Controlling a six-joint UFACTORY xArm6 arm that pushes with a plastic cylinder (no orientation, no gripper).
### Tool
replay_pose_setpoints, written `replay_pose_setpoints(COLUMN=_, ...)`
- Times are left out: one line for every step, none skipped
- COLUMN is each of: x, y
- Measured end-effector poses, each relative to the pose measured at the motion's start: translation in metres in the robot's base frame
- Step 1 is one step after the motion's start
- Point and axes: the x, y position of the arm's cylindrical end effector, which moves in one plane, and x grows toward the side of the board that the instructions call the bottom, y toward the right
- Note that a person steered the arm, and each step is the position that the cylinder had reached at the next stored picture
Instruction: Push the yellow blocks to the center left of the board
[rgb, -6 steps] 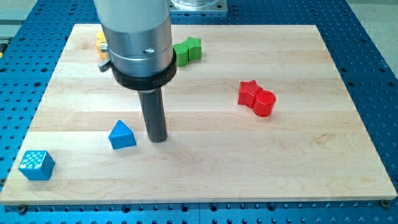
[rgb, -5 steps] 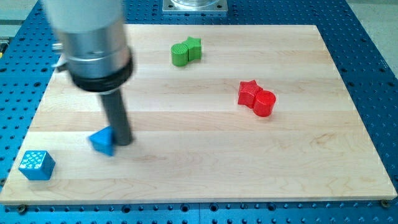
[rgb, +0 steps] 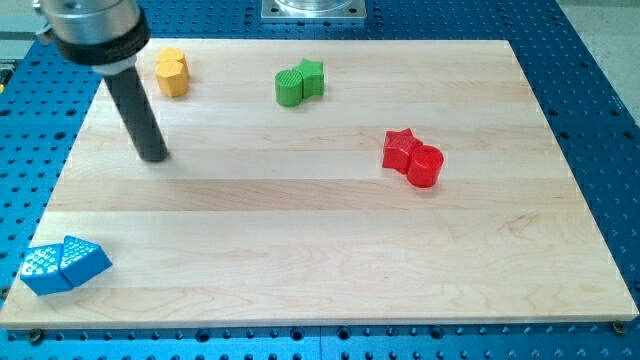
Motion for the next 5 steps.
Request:
replay_pose_setpoints(x=-0.027, y=0.016)
replay_pose_setpoints(x=-0.084, y=0.018)
replay_pose_setpoints(x=-0.123, y=0.014)
replay_pose_setpoints(x=-0.16, y=-0.033)
replay_pose_setpoints(x=-0.16, y=0.008)
